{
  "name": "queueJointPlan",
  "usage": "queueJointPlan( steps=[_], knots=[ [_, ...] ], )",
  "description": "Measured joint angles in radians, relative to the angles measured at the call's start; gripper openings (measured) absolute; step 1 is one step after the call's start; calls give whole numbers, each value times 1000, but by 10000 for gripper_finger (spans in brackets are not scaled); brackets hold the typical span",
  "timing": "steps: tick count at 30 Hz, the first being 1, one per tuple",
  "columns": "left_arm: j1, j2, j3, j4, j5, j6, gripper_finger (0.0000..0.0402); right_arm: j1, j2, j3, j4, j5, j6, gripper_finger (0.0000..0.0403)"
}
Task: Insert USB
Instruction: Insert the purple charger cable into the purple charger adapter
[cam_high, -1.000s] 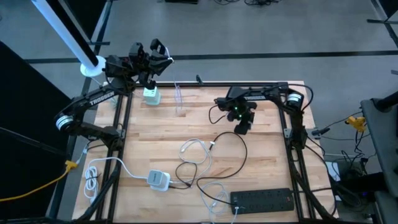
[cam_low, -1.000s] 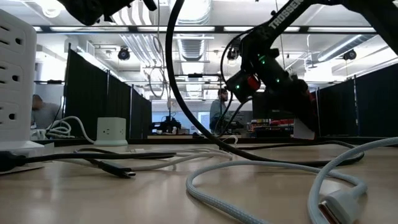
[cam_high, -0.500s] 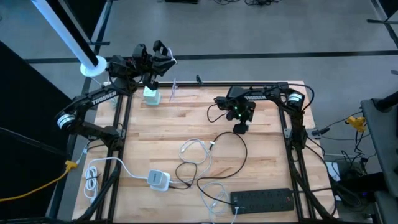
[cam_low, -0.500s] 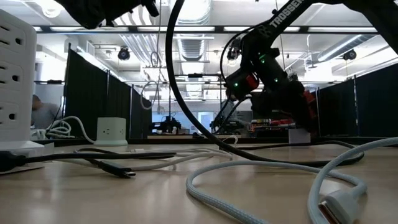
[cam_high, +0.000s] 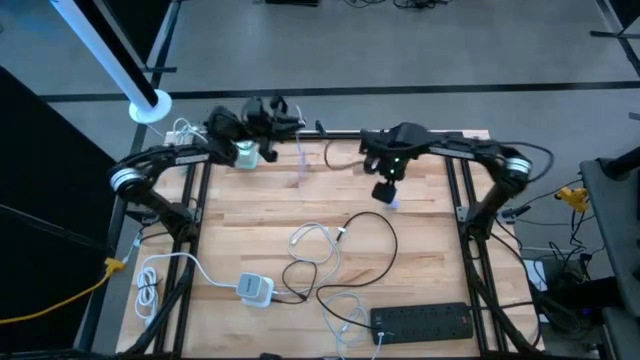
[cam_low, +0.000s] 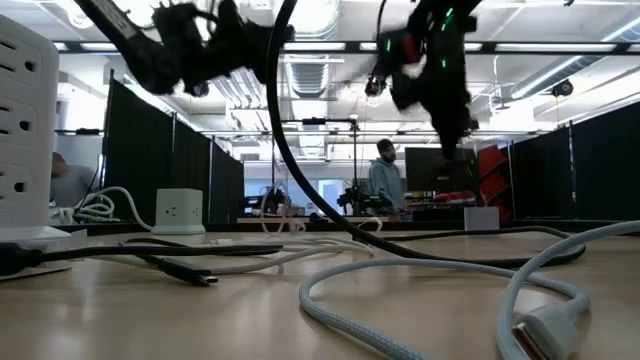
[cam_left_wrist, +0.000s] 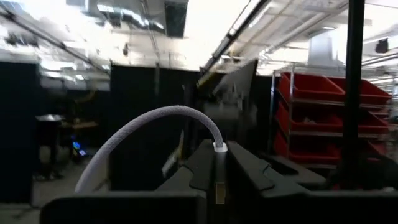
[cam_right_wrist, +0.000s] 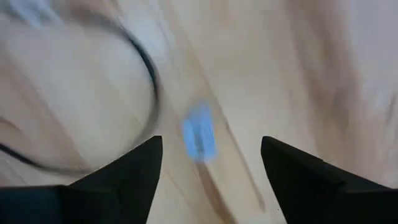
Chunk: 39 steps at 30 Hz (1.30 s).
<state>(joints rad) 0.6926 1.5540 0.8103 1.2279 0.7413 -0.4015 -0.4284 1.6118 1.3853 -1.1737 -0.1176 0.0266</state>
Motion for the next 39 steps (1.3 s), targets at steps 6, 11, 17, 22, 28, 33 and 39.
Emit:
queueJointPlan(
  steps=[6, 11, 17, 22, 28, 33, 39],
  knots=[
    [-98, 190, 29, 103, -124, -23, 18, 34, -148, 0, 442, -11, 137, 203],
    [-112, 289, 125, 276, -202, -205, 18, 80, -167, 0, 629, 82, 164, 84],
    [-117, 296, 216, 342, -175, -299, 18, 90, -164, -1, 853, 93, 162, 28],
    [-126, 277, 243, 342, -153, -318, 18, 84, -166, -1, 1002, 93, 181, 90],
    [-127, 271, 245, 342, -153, -316, 18, 84, -166, -1, 1108, 91, 175, 118],
    [-126, 270, 245, 342, -156, -316, 18, 84, -165, 18, 1101, 90, 183, 85],
    [-127, 270, 244, 341, -156, -315, 18, 84, -164, 30, 1071, 84, 174, 11]
  ],
)
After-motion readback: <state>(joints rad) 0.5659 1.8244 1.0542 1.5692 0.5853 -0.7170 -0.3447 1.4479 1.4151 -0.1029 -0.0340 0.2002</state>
